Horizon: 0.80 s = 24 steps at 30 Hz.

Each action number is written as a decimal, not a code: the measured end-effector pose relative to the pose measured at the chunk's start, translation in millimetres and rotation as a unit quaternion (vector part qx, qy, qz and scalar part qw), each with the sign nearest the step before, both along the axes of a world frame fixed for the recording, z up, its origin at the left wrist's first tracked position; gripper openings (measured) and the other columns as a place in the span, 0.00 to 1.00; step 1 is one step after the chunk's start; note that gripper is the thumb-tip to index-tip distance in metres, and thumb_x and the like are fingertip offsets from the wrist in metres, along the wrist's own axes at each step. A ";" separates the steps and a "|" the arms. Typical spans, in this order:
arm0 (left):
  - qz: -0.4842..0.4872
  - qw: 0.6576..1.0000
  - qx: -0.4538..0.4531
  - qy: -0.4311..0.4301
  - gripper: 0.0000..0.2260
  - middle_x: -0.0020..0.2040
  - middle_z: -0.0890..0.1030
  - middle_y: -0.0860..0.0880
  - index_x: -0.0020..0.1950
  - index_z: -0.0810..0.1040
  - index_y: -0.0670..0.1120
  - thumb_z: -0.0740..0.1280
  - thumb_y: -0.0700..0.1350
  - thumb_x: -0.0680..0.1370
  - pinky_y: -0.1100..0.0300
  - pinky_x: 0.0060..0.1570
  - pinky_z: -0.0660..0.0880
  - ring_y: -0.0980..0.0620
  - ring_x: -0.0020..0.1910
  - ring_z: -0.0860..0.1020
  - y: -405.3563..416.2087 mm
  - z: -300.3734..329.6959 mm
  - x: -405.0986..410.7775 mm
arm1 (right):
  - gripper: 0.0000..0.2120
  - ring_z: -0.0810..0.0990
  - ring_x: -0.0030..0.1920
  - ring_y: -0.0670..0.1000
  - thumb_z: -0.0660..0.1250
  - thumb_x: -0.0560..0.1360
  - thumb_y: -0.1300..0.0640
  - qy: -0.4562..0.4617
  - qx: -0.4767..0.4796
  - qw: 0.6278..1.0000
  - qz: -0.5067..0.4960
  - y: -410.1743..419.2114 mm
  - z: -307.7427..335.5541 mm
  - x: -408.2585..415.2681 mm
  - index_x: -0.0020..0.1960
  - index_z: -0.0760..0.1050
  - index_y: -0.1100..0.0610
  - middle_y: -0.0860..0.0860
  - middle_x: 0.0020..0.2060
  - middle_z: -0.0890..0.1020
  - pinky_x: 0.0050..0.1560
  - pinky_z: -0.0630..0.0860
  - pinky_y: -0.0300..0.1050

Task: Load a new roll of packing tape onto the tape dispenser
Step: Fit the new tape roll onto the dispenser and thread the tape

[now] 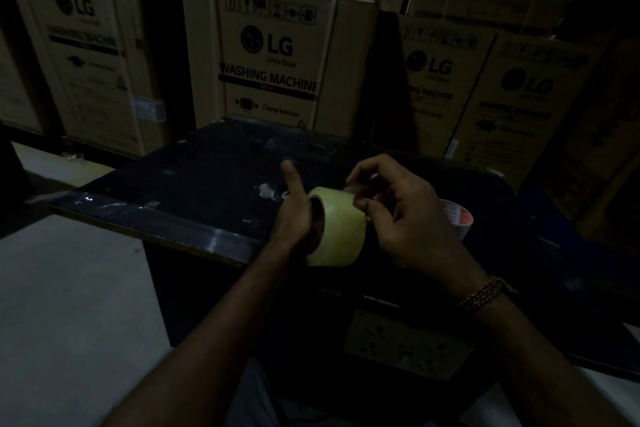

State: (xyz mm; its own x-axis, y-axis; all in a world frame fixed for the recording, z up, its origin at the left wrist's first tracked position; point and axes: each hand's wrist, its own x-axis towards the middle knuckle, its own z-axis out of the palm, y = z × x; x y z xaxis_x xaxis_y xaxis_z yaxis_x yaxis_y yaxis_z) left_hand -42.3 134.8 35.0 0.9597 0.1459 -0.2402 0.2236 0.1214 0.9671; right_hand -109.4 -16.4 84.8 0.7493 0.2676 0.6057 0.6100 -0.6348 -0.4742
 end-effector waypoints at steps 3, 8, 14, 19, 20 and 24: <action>0.007 1.000 0.002 0.016 0.48 0.77 0.73 0.37 0.79 0.72 0.41 0.39 0.75 0.79 0.43 0.77 0.67 0.37 0.74 0.73 -1.6 3.5 -0.3 | 0.12 0.83 0.54 0.47 0.69 0.77 0.67 -0.007 0.006 1.000 0.006 -4.2 -2.1 0.9 0.57 0.80 0.55 0.47 0.52 0.83 0.51 0.82 0.54; 0.057 0.995 -0.081 0.029 0.46 0.72 0.78 0.38 0.80 0.70 0.43 0.42 0.76 0.80 0.47 0.60 0.76 0.38 0.58 0.81 6.2 5.0 10.1 | 0.13 0.85 0.54 0.51 0.67 0.78 0.72 -0.017 0.084 0.996 0.002 -21.5 2.5 -4.6 0.54 0.82 0.56 0.50 0.52 0.83 0.50 0.86 0.56; 0.050 0.994 -0.090 0.028 0.44 0.75 0.75 0.37 0.83 0.66 0.45 0.43 0.75 0.80 0.43 0.56 0.76 0.38 0.59 0.79 4.7 6.4 8.4 | 0.16 0.86 0.52 0.47 0.72 0.79 0.65 -0.005 0.084 0.996 -0.020 -28.6 5.7 -10.2 0.64 0.80 0.52 0.47 0.52 0.85 0.52 0.85 0.44; 0.047 0.992 -0.106 0.040 0.44 0.70 0.78 0.36 0.82 0.66 0.43 0.44 0.75 0.80 0.39 0.66 0.76 0.34 0.65 0.79 5.9 10.0 5.0 | 0.09 0.84 0.52 0.44 0.74 0.76 0.65 -0.056 0.027 0.997 -0.041 -34.4 11.7 -8.1 0.54 0.84 0.54 0.46 0.50 0.84 0.53 0.81 0.39; 0.047 0.992 -0.112 0.045 0.45 0.74 0.75 0.36 0.82 0.66 0.44 0.44 0.75 0.80 0.36 0.70 0.74 0.34 0.70 0.76 6.9 10.0 5.0 | 0.09 0.84 0.52 0.43 0.74 0.76 0.65 -0.066 0.021 0.997 -0.045 -35.1 11.2 -8.0 0.53 0.84 0.54 0.46 0.50 0.84 0.53 0.81 0.40; 0.062 0.990 -0.120 0.048 0.45 0.78 0.72 0.37 0.83 0.65 0.44 0.44 0.76 0.80 0.37 0.69 0.75 0.34 0.74 0.74 9.6 10.1 5.3 | 0.08 0.85 0.56 0.44 0.74 0.78 0.63 -0.088 0.043 0.993 -0.061 -37.4 6.6 -8.2 0.55 0.86 0.55 0.47 0.53 0.86 0.57 0.83 0.43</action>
State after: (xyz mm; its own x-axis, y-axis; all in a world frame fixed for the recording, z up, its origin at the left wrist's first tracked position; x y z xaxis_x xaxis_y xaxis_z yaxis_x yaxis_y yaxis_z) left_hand -37.0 144.4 45.1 0.9089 0.1894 -0.3714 0.2820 0.3768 0.8823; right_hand -117.6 -53.8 91.4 0.6533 0.1225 0.7471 0.6093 -0.6709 -0.4227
